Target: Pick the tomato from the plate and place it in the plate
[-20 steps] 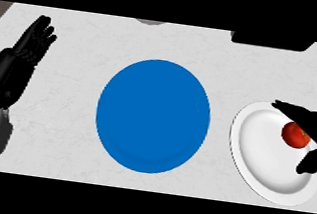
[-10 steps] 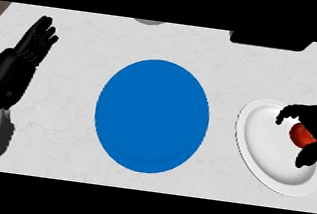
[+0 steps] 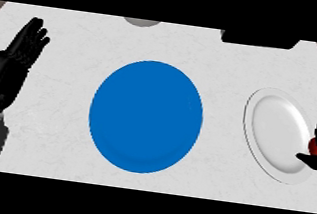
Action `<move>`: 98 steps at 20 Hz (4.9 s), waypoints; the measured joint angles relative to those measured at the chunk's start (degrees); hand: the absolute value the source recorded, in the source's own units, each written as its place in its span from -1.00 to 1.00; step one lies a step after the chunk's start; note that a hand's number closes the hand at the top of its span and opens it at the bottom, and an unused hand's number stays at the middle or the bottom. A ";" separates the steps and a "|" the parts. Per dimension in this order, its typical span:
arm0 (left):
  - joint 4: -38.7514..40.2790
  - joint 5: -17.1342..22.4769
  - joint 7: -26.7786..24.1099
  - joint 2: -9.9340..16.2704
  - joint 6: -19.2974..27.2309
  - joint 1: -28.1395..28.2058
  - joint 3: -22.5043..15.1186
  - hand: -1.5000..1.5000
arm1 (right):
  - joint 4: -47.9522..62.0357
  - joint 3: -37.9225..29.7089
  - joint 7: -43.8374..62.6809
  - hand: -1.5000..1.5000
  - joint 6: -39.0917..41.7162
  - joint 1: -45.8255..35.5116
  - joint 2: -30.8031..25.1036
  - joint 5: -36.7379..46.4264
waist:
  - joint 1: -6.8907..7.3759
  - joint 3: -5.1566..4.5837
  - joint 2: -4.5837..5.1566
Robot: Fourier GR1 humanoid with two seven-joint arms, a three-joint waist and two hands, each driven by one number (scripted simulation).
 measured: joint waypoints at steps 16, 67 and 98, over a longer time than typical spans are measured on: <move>0.08 -0.55 -0.57 -0.50 -0.98 0.73 0.17 0.00 | -54.51 -1.63 16.38 1.00 12.04 17.32 7.32 -16.50 | 0.51 0.68 0.50; 1.78 -3.17 -0.02 -4.36 -3.69 -4.27 -0.12 0.00 | 7.36 37.38 31.94 -1.00 -32.50 -39.94 34.47 -40.93 | 4.76 0.85 1.54; -2.17 -3.11 1.80 -4.17 -4.84 -0.89 3.09 0.00 | -19.85 6.48 10.00 -1.00 -5.44 -6.47 8.85 -61.26 | 2.04 0.83 0.99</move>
